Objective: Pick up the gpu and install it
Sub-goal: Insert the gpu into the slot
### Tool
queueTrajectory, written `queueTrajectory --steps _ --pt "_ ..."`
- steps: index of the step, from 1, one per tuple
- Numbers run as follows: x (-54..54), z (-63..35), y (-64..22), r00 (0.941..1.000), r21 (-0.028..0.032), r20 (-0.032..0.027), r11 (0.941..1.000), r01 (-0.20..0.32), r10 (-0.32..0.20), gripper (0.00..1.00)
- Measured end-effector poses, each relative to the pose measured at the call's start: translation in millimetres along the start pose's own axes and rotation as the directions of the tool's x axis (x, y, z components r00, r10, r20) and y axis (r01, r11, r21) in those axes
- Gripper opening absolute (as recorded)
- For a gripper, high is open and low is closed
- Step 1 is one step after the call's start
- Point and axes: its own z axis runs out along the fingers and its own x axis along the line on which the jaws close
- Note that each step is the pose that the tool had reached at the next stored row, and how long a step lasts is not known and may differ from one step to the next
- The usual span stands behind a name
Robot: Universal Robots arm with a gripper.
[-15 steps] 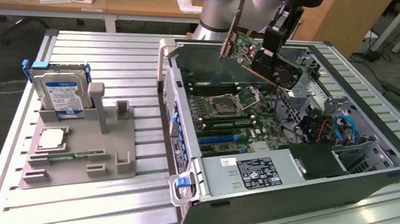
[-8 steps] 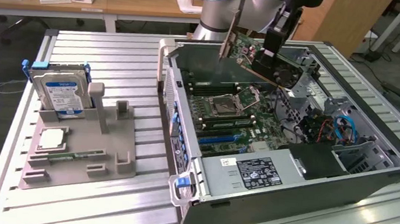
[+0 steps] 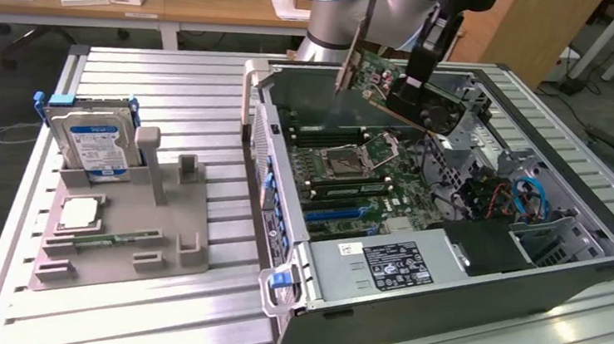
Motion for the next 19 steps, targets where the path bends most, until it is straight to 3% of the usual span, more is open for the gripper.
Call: queueTrajectory --steps 19 --pt "0.5 0.0 -0.4 0.9944 -0.0002 -0.001 0.9944 0.105 -0.105 0.26"
